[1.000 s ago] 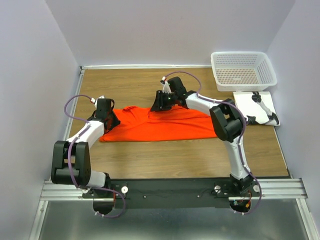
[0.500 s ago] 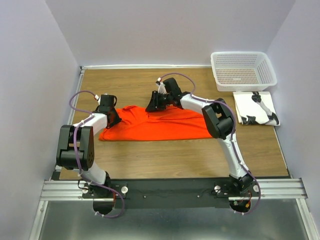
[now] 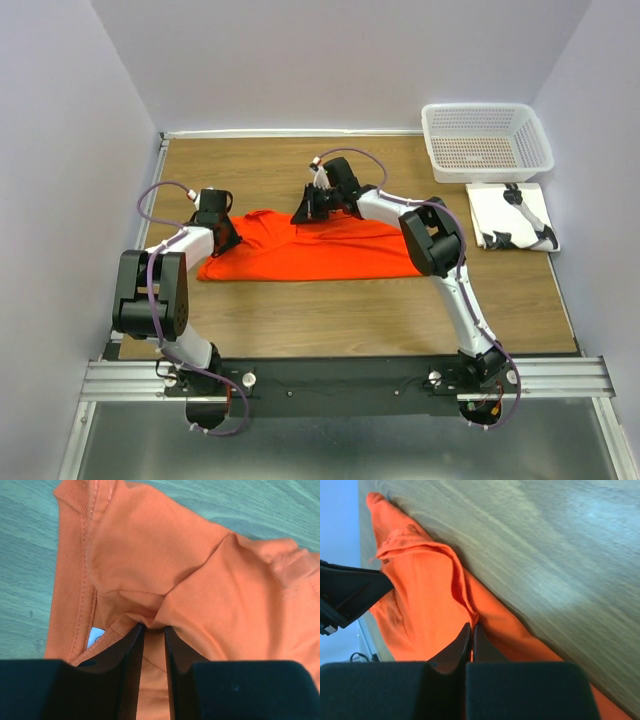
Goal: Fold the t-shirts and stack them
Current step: Fold the tshirt
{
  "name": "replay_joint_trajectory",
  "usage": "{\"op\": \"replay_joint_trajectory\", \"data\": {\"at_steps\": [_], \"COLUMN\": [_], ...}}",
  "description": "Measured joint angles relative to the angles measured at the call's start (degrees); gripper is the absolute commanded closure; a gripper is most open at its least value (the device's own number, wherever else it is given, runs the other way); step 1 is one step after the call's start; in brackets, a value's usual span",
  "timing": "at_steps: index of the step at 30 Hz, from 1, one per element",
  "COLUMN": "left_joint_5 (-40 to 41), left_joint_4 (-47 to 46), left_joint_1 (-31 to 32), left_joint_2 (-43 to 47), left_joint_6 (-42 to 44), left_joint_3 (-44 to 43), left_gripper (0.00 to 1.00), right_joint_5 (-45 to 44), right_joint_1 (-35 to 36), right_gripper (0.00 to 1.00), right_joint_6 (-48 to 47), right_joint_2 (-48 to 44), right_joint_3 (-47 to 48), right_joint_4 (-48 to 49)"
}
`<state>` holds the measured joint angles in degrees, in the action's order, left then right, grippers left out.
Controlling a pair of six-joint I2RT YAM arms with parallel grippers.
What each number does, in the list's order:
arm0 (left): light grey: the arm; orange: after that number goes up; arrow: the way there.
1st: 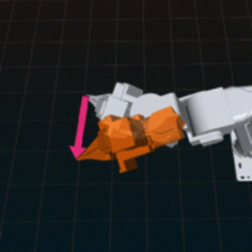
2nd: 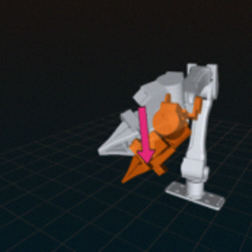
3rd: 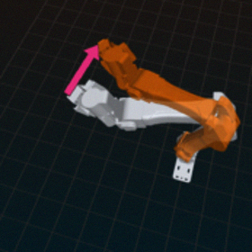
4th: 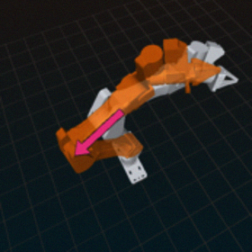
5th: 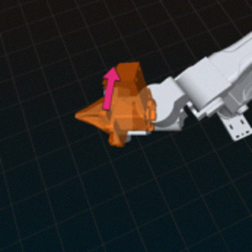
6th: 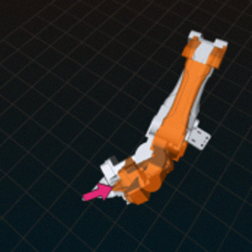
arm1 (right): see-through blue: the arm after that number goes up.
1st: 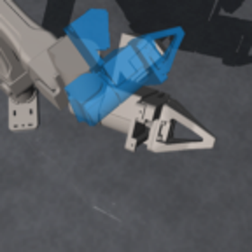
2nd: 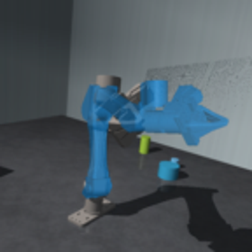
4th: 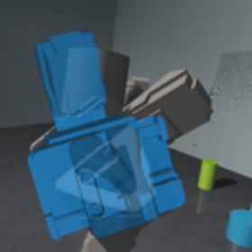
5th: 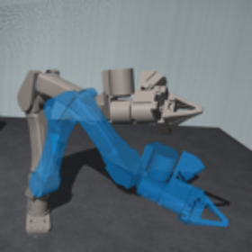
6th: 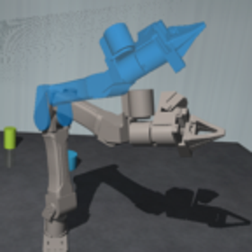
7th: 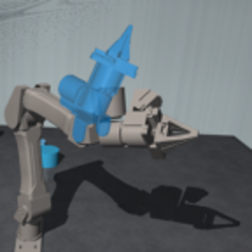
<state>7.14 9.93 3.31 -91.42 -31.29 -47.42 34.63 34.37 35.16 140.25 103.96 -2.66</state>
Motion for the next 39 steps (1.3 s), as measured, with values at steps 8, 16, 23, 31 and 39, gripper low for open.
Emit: {"op": "replay_joint_trajectory", "data": {"at_steps": [8, 16, 23, 31, 39], "left_joint_5": [0.09, -0.15, -0.13, -3.19, -9.57], "left_joint_4": [0.28, 1.84, 4.74, 0.15, -0.92], "left_joint_1": [-2.21, -2.45, -2.08, -1.03, 0.94], "left_joint_2": [0.02, 0.15, 1.31, -8.22, -16.96], "left_joint_6": [-0.26, -0.98, 1.99, 8.7, 14.05], "left_joint_3": [0.02, -1.29, -9.09, -20.33, -23.34], "left_gripper": [0.65, 0.38, 0.26, 0.36, 0.42], "right_joint_5": [-1.88, -0.61, 0.79, 1.73, 2.78], "right_joint_1": [-1.42, -1.49, -1.49, -1.49, -1.49], "right_gripper": [0.97, 0.94, 0.93, 0.93, 0.93], "right_joint_6": [0.02, -0.22, -0.94, -1.84, -2.19], "right_joint_2": [-0.46, -0.42, -0.11, 0.63, 1.31], "right_joint_3": [-1.05, -1.03, -0.7, 0.09, 0.79], "right_joint_4": [0.09, 0.22, 0.15, 0.22, 0.42]}}
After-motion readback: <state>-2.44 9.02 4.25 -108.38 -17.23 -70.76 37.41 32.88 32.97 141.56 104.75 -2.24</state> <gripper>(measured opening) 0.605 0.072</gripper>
